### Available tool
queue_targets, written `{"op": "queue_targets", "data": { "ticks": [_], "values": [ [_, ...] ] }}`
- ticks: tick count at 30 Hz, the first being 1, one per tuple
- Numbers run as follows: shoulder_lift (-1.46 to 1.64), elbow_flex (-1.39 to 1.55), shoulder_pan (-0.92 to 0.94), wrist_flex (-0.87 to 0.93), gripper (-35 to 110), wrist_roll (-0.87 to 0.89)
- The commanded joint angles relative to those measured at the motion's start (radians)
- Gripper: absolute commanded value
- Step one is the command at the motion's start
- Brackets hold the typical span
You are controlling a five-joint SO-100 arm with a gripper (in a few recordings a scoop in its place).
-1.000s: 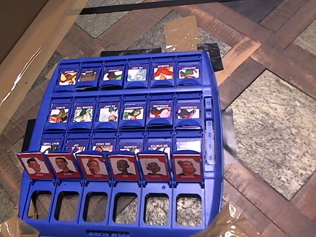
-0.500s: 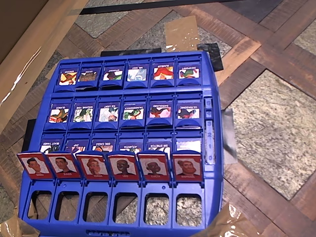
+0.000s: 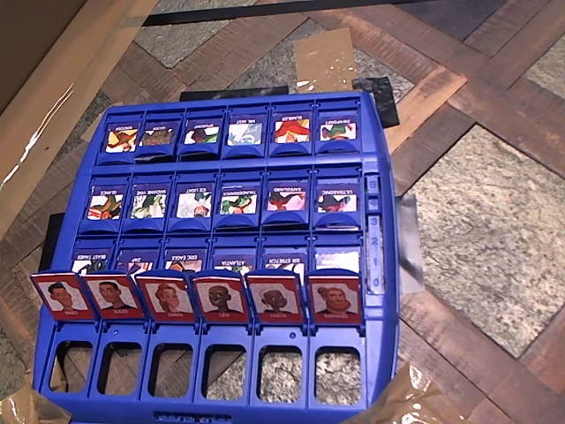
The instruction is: Flip A0.
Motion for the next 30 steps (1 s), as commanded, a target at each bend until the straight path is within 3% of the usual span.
{"op": "queue_targets", "data": {
  "ticks": [1,9,17,21,27,30],
  "values": [
    [-0.017,-0.078,-0.005,0.098,0,0.282],
    [-0.015,-0.132,-0.005,0.27,0,0.287],
    [-0.015,-0.308,-0.005,0.798,0,0.219],
    [-0.017,-0.477,-0.005,1.236,1,0.097],
    [-0.015,-0.578,-0.003,1.623,1,-0.063],
    [-0.015,-0.58,-0.006,1.732,3,-0.135]
  ]
}}
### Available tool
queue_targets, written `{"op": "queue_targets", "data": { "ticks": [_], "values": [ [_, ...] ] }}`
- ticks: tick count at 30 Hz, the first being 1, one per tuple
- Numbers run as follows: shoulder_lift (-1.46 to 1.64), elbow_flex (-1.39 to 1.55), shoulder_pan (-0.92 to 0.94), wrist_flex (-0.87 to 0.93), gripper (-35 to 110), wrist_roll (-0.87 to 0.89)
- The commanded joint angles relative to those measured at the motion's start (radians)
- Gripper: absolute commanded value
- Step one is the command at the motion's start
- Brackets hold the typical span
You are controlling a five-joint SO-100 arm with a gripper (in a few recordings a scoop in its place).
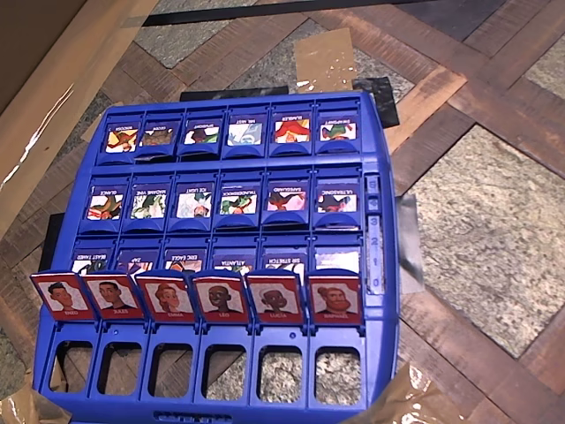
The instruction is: Flip A0.
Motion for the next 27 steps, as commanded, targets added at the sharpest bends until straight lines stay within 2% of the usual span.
{"op": "queue_targets", "data": {
  "ticks": [1,8,11,14,23,27],
  "values": [
    [-0.02,-0.028,-0.011,0.092,4,-0.103],
    [-0.055,-0.066,-0.072,0.391,14,-0.344],
    [-0.081,-0.081,-0.11,0.503,21,-0.502],
    [-0.141,-0.112,-0.149,0.618,21,-0.683],
    [-0.434,-0.27,-0.195,0.755,21,-1.094],
    [-0.552,-0.305,-0.206,0.816,21,-1.186]
  ]
}}
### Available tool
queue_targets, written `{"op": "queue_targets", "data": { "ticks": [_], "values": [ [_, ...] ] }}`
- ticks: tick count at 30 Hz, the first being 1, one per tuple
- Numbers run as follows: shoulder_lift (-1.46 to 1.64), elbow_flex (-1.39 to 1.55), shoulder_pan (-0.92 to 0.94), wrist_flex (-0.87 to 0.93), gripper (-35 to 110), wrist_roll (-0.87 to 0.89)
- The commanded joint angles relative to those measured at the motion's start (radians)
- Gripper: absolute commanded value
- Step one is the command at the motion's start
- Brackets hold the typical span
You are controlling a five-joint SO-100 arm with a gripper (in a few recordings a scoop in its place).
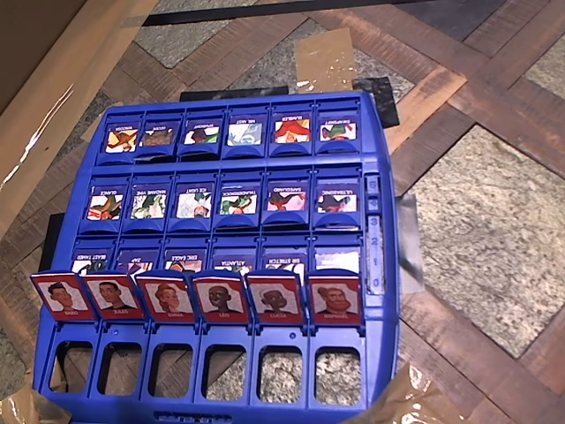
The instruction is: Flip A0.
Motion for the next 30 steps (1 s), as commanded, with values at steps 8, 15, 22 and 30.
{"op": "queue_targets", "data": {
  "ticks": [8,15,22,30],
  "values": [
    [-0.247,-0.12,-0.006,0.199,21,-0.064],
    [-0.272,-0.152,0.02,0.341,24,0.195],
    [-0.285,-0.193,0.005,0.449,39,0.426],
    [-0.291,-0.31,0.046,0.62,40,0.462]
  ]
}}
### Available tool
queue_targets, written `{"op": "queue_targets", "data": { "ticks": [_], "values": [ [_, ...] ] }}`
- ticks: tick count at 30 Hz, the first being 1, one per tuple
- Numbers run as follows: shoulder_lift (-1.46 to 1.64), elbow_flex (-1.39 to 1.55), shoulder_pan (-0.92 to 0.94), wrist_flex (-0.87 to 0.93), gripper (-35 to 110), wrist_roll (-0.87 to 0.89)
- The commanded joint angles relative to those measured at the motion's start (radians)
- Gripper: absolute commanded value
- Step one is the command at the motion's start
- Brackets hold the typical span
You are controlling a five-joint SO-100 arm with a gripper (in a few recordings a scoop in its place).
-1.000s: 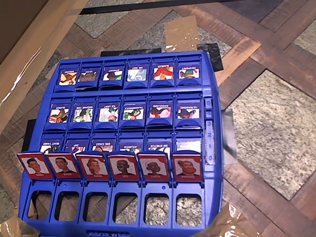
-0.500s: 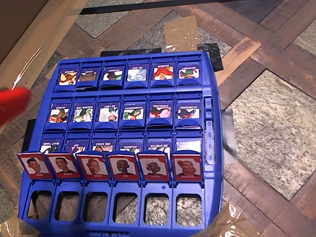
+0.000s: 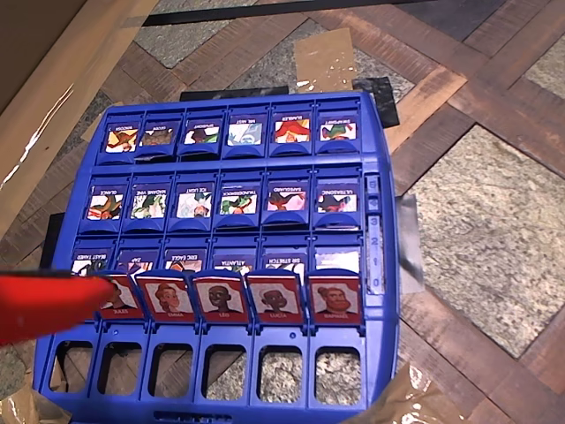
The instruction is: Flip A0.
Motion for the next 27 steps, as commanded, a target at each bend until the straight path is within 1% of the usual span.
{"op": "queue_targets", "data": {
  "ticks": [1,4,7,9,10,12,17,20,21,24,27],
  "values": [
    [-0.003,-0.075,0.021,0.054,40,0.043],
    [-0.012,-0.08,0.035,0.103,40,0.103],
    [-0.003,-0.084,0.041,0.155,40,0.244],
    [-0.006,-0.109,0.049,0.204,41,0.276],
    [-0.009,-0.123,0.046,0.242,40,0.302],
    [-0.011,-0.132,0.043,0.259,36,0.305],
    [0.005,-0.08,-0.008,0.135,30,0.377],
    [0.054,0.023,-0.037,-0.06,26,0.439],
    [0.067,0.063,-0.041,-0.14,25,0.43],
    [0.091,0.114,-0.046,-0.268,23,0.442],
    [0.133,0.138,-0.06,-0.333,21,0.583]
  ]
}}
